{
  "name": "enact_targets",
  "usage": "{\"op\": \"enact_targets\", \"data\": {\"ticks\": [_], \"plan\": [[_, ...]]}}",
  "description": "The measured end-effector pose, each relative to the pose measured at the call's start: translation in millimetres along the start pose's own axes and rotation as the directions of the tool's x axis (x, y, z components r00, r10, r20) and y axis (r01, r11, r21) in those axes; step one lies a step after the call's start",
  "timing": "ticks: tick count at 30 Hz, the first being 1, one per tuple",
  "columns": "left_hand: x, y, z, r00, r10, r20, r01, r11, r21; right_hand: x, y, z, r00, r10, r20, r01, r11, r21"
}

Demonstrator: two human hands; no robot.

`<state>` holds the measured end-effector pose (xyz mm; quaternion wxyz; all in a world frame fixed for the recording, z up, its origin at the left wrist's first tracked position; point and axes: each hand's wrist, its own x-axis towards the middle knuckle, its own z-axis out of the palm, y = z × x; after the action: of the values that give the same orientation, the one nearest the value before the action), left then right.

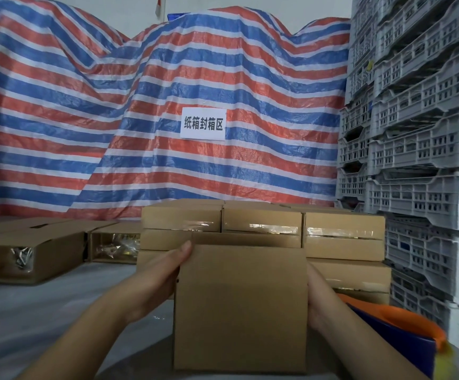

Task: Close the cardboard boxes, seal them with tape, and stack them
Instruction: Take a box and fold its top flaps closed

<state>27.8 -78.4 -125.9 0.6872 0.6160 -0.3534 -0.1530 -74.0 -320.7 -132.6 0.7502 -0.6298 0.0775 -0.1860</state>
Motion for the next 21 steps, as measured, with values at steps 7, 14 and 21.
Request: {"op": "enact_targets", "data": {"ticks": [7,14,21], "plan": [[-0.3,1.9,12.8,0.975,-0.026,-0.219,0.064,0.983,0.17,6.4,3.0,-4.3,0.998,-0.003,0.061,-0.002,0.997,0.083],[2.8,-0.9,14.1,0.971,-0.05,-0.234,0.066,0.996,0.059,9.1,-5.3,-18.0,0.964,-0.036,0.262,0.031,0.999,0.023],[9.6,-8.4,8.1,0.971,0.096,-0.22,-0.094,0.995,0.021,16.2,-6.0,-24.4,0.933,-0.032,0.359,0.027,0.999,0.021]]}}
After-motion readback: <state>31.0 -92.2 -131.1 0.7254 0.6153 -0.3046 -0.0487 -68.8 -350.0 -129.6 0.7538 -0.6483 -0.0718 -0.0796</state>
